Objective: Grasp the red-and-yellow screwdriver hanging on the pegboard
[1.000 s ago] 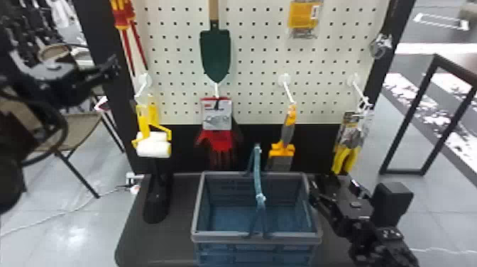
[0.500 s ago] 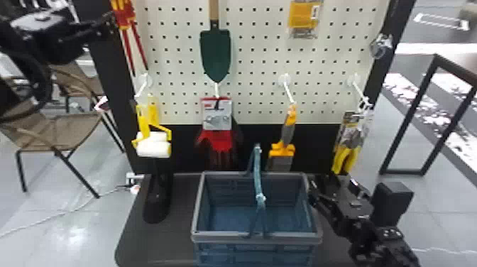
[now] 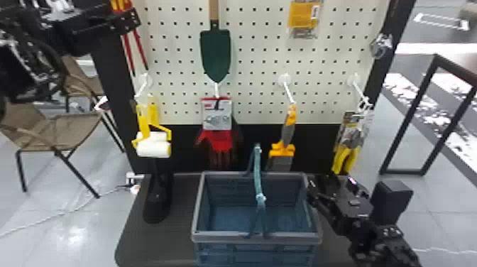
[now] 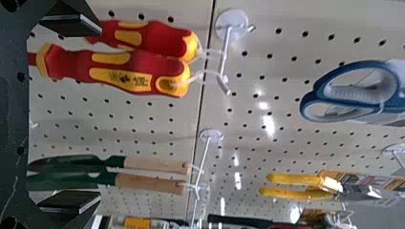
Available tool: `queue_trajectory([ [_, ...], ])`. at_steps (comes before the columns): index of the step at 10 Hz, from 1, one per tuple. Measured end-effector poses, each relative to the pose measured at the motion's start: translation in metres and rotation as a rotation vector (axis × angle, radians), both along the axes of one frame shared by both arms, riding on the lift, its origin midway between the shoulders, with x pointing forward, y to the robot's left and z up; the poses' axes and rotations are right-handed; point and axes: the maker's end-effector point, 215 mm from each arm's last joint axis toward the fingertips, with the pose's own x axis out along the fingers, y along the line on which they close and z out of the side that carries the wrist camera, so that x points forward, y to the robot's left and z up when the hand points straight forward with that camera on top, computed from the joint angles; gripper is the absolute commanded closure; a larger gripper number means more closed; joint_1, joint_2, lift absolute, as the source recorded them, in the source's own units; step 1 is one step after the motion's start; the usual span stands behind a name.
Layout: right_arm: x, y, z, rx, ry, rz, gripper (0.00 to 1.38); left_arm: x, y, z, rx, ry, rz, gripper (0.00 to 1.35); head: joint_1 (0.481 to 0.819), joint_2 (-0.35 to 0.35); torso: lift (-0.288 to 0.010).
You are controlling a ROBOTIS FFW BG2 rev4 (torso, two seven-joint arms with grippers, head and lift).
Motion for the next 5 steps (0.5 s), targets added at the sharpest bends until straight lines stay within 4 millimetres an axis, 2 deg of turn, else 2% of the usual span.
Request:
queue_trajectory([
  [3,0.002,0.005,0.003,0.001,-0.007,0.02,0.22,0.006,-0.028,0.0,0.052,0.001,-0.123,0.1,0.549,0.0,-0.1],
  [5,0.003,0.008,0.005,0.003,-0.012,0.03,0.22,0.01,-0.034,0.005,0.063,-0.005,-0.141,0.13,0.549,0.0,-0.1],
])
